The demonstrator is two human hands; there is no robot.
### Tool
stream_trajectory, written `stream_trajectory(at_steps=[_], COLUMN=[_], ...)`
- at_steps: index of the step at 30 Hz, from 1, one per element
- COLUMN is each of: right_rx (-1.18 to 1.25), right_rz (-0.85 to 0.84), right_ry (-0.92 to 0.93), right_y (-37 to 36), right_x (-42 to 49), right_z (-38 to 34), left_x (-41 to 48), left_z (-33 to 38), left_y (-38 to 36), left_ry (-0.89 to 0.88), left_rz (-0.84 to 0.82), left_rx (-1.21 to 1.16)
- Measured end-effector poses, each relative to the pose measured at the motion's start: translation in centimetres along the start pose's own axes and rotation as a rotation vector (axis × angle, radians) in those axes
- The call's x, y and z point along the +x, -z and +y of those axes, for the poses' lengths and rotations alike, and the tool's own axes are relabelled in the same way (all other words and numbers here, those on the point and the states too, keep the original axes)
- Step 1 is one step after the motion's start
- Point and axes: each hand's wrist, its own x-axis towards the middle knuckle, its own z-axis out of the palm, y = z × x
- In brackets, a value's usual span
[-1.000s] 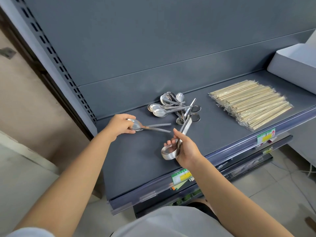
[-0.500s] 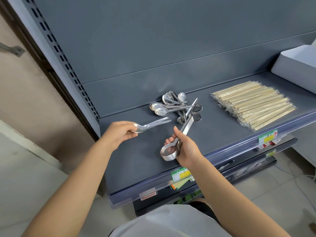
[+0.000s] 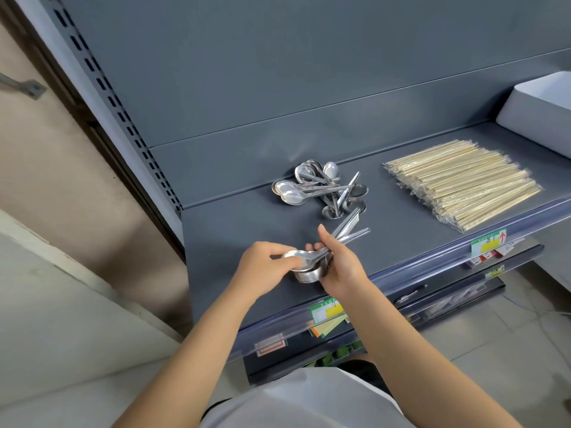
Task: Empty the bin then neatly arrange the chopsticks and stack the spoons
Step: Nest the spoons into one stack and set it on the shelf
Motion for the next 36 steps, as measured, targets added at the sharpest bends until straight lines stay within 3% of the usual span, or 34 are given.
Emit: stream_trajectory(at_steps=[5,12,24,27,31,36], right_rx=[0.100,0.165,0.220,0.235,0.228,0.282], right_rz=[0.022,0.031,0.018,0.029,0.021,0.047], right_ry=[0.011,0.060,0.041,0.025,0.031,0.084], right_y=[-0.2,-0.1,0.1,0.1,0.1,-0.1], right_x=[-0.9,-1.1,-0.9,-1.4,-1.0,0.3], right_z=[-0.4,-0.5,-0.6,-1.1,-2.5,-3.6], left_x=[-0.4,-1.0,-0.5,-0.3,1.0,6.6], left_z=[-0.2,0.0,-0.1,-0.1,-0.6,0.1], left_y=[-1.5,-2.7,-5.4,-4.9,-3.5,-1.4], left_ry=[-0.073,-0.052,-0.144,-0.140,-0.138,-0.151], left_rz=[-0.100,-0.090,0.009,-0.006,0.121,0.328], left_rx=[0.135,0.029,0.129,0.049,-0.086,0.063])
